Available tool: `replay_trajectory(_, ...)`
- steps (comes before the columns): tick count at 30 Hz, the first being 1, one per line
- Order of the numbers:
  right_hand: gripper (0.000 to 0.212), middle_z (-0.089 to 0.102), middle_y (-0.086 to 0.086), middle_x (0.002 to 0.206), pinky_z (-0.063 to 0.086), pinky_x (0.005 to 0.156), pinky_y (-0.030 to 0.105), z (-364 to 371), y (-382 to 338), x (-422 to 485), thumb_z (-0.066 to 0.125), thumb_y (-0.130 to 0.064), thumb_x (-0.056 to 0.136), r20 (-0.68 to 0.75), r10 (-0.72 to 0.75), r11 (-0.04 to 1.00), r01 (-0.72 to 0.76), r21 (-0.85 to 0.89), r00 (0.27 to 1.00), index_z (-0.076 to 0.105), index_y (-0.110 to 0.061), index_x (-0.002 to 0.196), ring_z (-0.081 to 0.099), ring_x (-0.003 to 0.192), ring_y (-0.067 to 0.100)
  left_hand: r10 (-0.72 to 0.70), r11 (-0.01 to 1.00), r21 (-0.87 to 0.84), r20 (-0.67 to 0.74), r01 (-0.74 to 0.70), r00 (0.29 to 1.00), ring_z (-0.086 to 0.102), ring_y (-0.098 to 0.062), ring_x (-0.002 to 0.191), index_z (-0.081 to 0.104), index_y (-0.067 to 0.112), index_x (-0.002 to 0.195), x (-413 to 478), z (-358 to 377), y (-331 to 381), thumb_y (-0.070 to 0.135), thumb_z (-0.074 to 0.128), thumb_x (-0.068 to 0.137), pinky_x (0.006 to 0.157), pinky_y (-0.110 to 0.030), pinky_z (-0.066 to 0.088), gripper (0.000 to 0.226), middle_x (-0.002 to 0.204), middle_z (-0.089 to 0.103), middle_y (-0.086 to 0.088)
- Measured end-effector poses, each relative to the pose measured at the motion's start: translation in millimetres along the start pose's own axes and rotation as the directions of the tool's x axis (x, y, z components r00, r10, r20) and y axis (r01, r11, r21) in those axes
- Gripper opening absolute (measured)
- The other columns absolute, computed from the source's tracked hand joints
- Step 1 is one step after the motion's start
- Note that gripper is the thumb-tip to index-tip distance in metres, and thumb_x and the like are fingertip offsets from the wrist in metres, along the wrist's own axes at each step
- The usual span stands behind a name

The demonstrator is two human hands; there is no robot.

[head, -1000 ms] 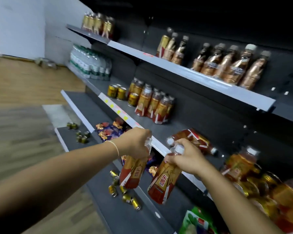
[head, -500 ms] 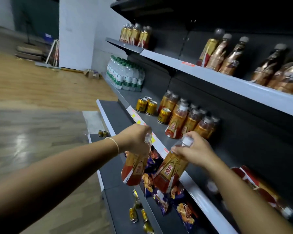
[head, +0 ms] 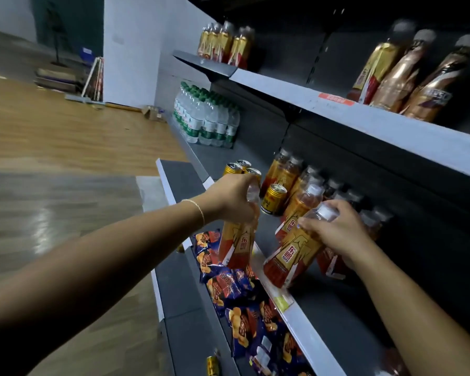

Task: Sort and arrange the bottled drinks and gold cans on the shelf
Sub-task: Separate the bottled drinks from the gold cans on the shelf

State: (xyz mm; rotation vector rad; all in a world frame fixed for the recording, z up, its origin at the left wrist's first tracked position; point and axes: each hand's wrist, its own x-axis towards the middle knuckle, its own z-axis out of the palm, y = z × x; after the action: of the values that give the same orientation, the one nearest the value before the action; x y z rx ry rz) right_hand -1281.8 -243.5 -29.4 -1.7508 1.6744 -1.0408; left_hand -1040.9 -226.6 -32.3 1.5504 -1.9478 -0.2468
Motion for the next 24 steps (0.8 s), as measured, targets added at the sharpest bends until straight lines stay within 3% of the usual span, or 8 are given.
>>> replay_trajectory(5, 0.046, 0.059, -0.013, 0.095, 0.049, 0.064, 0.028, 3.4, 1.0, 29.9, 0.09, -0.028, 0.064, -0.111, 0.037, 0.998, -0.042, -0.052, 0.993, 0.05, -0.033, 0.086, 0.061, 0.083, 0.009, 0.09, 0.996, -0.022, 0.009, -0.09, 0.996, 0.059, -0.024, 0.104, 0.059, 0.017, 0.121, 56.0, 4.1, -15.5, 0.024, 0.073, 0.066, 0.072, -0.026, 0.046, 0.057, 0.115, 0.064, -0.002)
replay_trajectory(8, 0.054, 0.054, -0.018, 0.095, 0.049, 0.067, 0.029, 8.5, -0.7, 42.6, 0.09, -0.031, 0.062, -0.206, 0.051, 0.988, -0.079, -0.13, 0.977, 0.049, -0.035, 0.096, 0.057, 0.084, 0.006, 0.16, 0.986, -0.045, 0.048, -0.158, 0.986, 0.059, -0.022, 0.104, 0.059, 0.017, 0.119, 90.5, 7.6, -22.2, 0.026, 0.075, 0.066, 0.071, -0.025, 0.042, 0.056, 0.117, 0.064, -0.002)
replay_trajectory(11, 0.06, 0.059, -0.011, 0.099, 0.055, 0.082, 0.036, 16.6, 0.5, 53.2, 0.09, -0.032, 0.061, -0.295, 0.077, 0.967, -0.144, -0.212, 0.953, 0.051, -0.033, 0.106, 0.061, 0.09, 0.014, 0.229, 0.972, -0.078, 0.092, -0.222, 0.969, 0.059, -0.025, 0.105, 0.058, 0.015, 0.119, 121.0, 16.1, -27.7, 0.026, 0.073, 0.067, 0.074, -0.029, 0.049, 0.055, 0.116, 0.064, -0.004)
replay_trajectory(18, 0.069, 0.063, 0.001, 0.112, 0.045, 0.079, 0.028, 33.7, 2.2, 66.1, 0.085, -0.037, 0.067, -0.434, 0.081, 0.869, -0.277, -0.41, 0.897, 0.052, -0.022, 0.126, 0.061, 0.101, 0.024, 0.378, 0.923, -0.152, 0.175, -0.354, 0.909, 0.061, -0.025, 0.097, 0.055, 0.016, 0.119, 173.5, 45.4, -34.4, 0.022, 0.069, 0.067, 0.076, -0.036, 0.057, 0.054, 0.108, 0.063, -0.004)
replay_trajectory(20, 0.069, 0.064, 0.002, 0.113, 0.04, 0.077, 0.025, 39.3, 4.9, 64.8, 0.086, -0.035, 0.068, -0.476, 0.072, 0.856, -0.299, -0.422, 0.877, 0.052, -0.02, 0.127, 0.058, 0.096, 0.021, 0.41, 0.908, -0.175, 0.19, -0.38, 0.892, 0.063, -0.024, 0.092, 0.054, 0.018, 0.116, 183.7, 54.8, -34.8, 0.022, 0.069, 0.065, 0.073, -0.037, 0.058, 0.053, 0.102, 0.064, -0.003)
replay_trajectory(22, 0.072, 0.064, 0.003, 0.114, 0.042, 0.081, 0.026, 43.8, 8.5, 61.9, 0.085, -0.035, 0.07, -0.512, 0.077, 0.85, -0.325, -0.415, 0.855, 0.051, -0.019, 0.131, 0.056, 0.095, 0.019, 0.435, 0.897, -0.19, 0.207, -0.4, 0.876, 0.062, -0.023, 0.089, 0.054, 0.021, 0.116, 191.8, 64.2, -34.0, 0.023, 0.067, 0.063, 0.071, -0.039, 0.059, 0.055, 0.101, 0.063, -0.001)
replay_trajectory(24, 0.075, 0.061, 0.005, 0.121, 0.046, 0.093, 0.033, 46.6, 12.7, 58.8, 0.084, -0.039, 0.073, -0.542, 0.103, 0.836, -0.368, -0.407, 0.834, 0.048, -0.018, 0.135, 0.057, 0.11, 0.024, 0.449, 0.889, -0.207, 0.222, -0.408, 0.866, 0.062, -0.023, 0.088, 0.055, 0.022, 0.115, 197.6, 73.6, -32.8, 0.021, 0.064, 0.063, 0.069, -0.039, 0.059, 0.053, 0.1, 0.062, 0.0)
